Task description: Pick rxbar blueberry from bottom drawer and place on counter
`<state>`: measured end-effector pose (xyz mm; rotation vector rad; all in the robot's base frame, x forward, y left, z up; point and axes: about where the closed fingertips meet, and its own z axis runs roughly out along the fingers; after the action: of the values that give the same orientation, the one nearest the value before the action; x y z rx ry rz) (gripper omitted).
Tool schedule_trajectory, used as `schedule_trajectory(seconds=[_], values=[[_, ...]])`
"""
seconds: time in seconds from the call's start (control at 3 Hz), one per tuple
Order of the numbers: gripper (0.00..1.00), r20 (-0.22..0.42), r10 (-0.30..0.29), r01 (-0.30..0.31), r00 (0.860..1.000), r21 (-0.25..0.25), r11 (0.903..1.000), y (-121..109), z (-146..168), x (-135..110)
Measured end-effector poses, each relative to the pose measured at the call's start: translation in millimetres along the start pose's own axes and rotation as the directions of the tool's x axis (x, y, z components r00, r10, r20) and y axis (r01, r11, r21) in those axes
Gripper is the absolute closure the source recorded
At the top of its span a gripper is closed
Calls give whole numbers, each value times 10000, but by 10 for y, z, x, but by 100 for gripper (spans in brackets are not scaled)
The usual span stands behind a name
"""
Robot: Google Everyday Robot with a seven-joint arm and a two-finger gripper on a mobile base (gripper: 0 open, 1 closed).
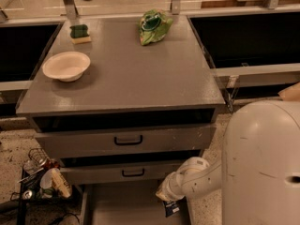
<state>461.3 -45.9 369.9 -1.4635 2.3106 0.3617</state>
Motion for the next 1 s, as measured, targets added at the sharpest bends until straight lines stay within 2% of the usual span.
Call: schedule_trajectory(seconds=[0.67,1.0], values=[[100,-21,76,-76,10000,113,9999,-14,-108,-27],[100,-283,-111,124,9995,442,9989,-20,-385,-127]])
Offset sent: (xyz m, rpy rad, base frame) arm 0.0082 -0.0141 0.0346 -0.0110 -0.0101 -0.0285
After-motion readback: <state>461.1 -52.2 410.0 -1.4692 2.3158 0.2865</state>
